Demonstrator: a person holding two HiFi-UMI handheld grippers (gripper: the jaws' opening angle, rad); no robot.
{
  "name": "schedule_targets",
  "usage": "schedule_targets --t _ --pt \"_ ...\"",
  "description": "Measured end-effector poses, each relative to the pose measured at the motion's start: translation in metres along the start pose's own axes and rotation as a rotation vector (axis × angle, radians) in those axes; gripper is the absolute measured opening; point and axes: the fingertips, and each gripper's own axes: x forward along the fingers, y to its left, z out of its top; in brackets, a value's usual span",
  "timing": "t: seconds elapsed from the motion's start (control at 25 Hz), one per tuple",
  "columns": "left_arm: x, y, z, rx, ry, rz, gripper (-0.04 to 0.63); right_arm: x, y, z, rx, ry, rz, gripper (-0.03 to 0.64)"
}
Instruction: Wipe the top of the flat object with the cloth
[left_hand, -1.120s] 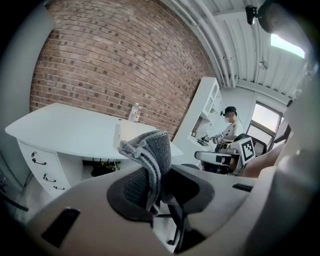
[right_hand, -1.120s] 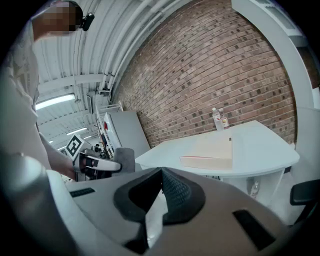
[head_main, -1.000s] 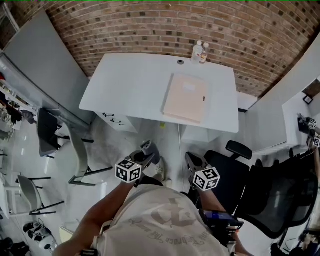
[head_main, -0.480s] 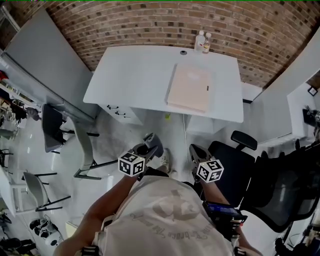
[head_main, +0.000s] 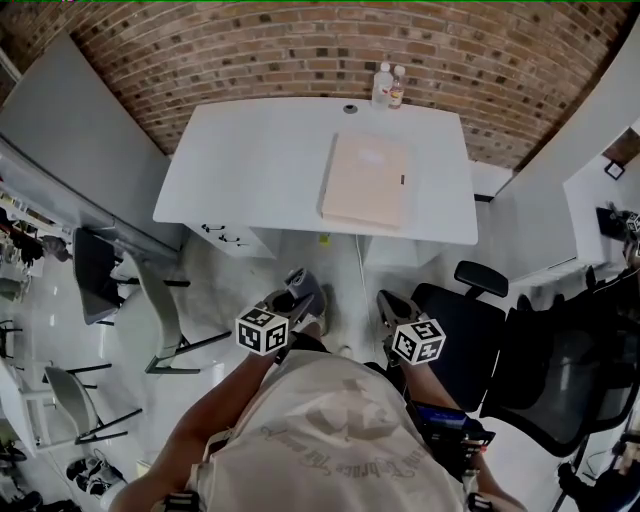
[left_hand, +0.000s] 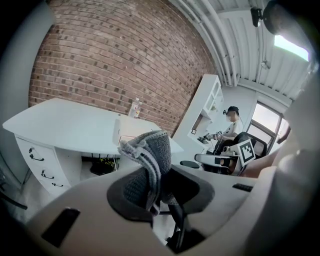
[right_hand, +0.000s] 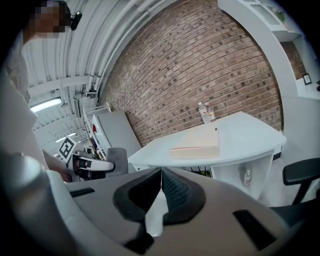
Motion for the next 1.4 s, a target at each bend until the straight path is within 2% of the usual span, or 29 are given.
schedule_targets --t 0.48,0.8,1.12,1.4 --pt "0.077 0.028 0.072 0.061 0.006 -0.139 0.106 0.041 -0.048 0.061 -0.004 -0.017 -0.110 0.021" --pt "0.113 0.070 0.115 0.067 0.018 -0.185 0.106 0.079 -0.076 0.093 0.028 -0.025 -0.181 0.021" --pt "0.145 0.098 0.147 0.154 0.071 -0.255 0.106 0.113 -0.100 0.113 0.073 -0.049 -0.260 0.021" --pt "0.166 0.128 0.172 0.157 0.090 -0.296 0.106 0.140 -0.112 0.130 0.096 -0.064 -0.322 0.021"
